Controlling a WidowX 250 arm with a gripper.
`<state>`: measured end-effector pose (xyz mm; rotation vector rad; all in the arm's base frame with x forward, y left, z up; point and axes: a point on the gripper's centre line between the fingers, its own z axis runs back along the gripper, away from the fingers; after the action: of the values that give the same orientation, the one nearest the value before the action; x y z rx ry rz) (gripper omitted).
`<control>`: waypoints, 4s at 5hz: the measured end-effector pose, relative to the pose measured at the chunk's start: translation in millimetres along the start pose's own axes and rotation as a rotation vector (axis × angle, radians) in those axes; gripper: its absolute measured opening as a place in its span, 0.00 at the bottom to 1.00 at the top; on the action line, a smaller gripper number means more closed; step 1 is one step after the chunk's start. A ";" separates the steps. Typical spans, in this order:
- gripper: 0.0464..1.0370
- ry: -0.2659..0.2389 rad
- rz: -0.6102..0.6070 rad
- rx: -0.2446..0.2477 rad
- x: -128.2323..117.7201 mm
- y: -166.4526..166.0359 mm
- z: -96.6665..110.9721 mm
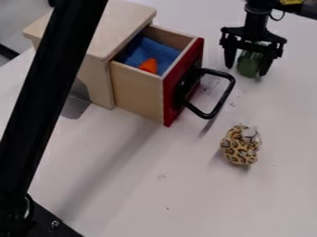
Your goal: Put the green object on top of the drawer
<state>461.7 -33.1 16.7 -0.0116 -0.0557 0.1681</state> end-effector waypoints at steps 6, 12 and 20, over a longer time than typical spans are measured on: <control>0.70 -0.252 0.086 -0.044 -41.5 68.6 158.8; 0.70 -0.036 0.004 0.093 -145.1 120.6 103.0; 0.74 -0.010 0.165 0.033 -143.0 205.2 114.1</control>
<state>280.2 146.0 119.5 0.0173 -0.0624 0.3338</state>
